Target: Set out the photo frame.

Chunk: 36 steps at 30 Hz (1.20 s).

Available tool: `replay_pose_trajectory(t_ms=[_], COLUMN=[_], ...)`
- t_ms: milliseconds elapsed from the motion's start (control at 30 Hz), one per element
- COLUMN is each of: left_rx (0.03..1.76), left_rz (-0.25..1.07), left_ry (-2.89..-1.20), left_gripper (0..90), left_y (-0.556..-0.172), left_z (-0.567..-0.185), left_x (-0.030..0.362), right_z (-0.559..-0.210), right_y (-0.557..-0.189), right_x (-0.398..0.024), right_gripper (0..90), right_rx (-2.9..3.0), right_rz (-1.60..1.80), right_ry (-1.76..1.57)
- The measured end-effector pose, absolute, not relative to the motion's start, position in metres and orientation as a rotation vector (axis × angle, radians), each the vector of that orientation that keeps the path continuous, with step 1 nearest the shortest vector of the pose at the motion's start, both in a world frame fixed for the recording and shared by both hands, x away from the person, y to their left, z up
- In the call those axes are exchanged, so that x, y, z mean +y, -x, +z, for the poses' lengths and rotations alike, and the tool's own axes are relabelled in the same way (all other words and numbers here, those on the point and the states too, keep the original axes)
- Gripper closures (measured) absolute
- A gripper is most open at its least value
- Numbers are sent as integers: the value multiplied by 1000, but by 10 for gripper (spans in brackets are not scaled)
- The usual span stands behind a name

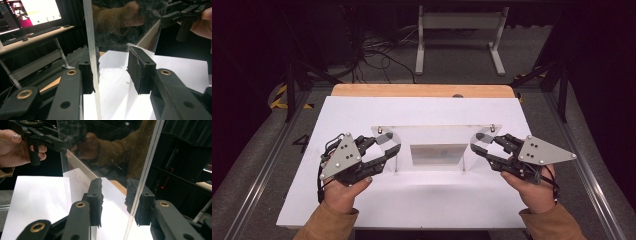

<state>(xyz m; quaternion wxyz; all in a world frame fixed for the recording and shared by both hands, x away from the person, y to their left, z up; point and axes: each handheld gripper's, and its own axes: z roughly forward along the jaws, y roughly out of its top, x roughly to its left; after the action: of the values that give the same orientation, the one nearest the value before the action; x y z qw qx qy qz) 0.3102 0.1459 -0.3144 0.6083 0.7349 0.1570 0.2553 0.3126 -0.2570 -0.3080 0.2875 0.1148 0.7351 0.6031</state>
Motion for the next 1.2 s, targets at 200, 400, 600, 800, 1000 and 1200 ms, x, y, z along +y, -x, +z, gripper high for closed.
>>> replay_pose_trajectory(t_ms=[200,400,600,800,1000,1200], left_rx=[387,450,486,514,553,596], left_rz=[583,559,556,534,514,502], left_ry=[-1664,-1655,-1681,-1697,-1697,-1719], left_gripper=[563,519,492,456,402,330], left_y=[-325,-340,-350,-361,-370,-376], left_z=[-315,-322,-330,-340,-347,-353], left_x=[144,140,136,133,132,135], right_z=[-308,-309,-312,-320,-327,-331], right_y=[-321,-329,-340,-353,-364,-366], right_x=[-255,-249,-247,-247,-250,-256], right_gripper=[616,578,513,439,352,309], right_rx=[1944,1897,1896,1914,1928,1912], right_rz=[1624,1623,1624,1610,1625,1615], right_ry=[-361,-413,-442,-500,-578,-619])
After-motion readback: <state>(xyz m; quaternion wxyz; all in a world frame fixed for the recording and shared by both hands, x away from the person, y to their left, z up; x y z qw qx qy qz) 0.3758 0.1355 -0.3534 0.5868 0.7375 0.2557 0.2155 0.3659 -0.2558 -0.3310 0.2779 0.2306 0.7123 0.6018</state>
